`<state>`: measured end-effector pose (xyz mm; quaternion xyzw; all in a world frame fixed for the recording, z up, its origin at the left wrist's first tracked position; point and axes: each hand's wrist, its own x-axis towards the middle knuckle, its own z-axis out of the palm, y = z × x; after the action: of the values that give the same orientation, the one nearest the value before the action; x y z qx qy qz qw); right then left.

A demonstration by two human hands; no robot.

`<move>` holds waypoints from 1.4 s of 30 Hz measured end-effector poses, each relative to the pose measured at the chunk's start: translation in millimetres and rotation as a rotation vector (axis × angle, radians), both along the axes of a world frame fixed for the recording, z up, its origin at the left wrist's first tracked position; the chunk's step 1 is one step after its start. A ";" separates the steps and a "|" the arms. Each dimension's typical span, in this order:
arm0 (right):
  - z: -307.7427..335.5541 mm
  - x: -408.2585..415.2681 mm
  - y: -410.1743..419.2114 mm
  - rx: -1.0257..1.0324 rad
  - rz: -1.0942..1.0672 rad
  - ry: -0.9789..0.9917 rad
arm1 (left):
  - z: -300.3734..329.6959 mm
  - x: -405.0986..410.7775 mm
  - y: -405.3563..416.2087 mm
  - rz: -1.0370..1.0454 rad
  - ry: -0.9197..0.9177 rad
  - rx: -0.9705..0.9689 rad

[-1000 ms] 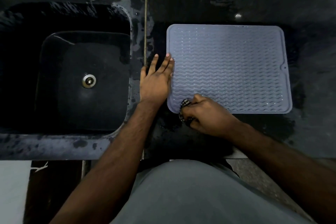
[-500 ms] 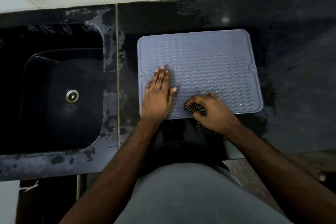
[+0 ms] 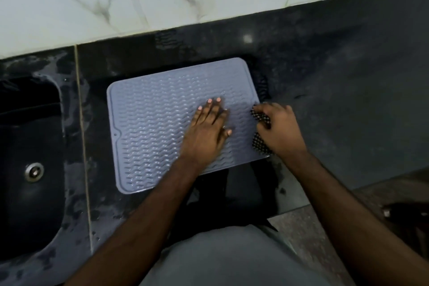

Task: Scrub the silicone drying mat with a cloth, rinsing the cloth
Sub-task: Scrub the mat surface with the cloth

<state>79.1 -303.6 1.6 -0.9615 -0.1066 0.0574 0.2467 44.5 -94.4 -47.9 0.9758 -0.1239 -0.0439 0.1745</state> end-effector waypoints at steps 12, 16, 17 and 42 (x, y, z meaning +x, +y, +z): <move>-32.2 22.8 2.0 -0.198 0.097 0.005 | -23.4 35.8 -38.0 0.070 0.039 0.148; -35.3 5.6 -11.2 -0.299 0.130 0.051 | -30.1 36.4 -39.6 0.078 0.005 0.145; -33.9 1.6 -12.1 -0.327 0.130 0.070 | -31.2 36.5 -39.3 0.079 -0.001 0.145; 13.5 -72.9 0.3 -0.306 -0.131 0.316 | -34.0 34.7 -37.2 0.071 -0.024 0.120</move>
<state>6.2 -303.2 15.2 -0.9717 0.0061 0.2064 0.1150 79.2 -131.6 -81.8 0.9888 -0.0886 -0.0333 0.1156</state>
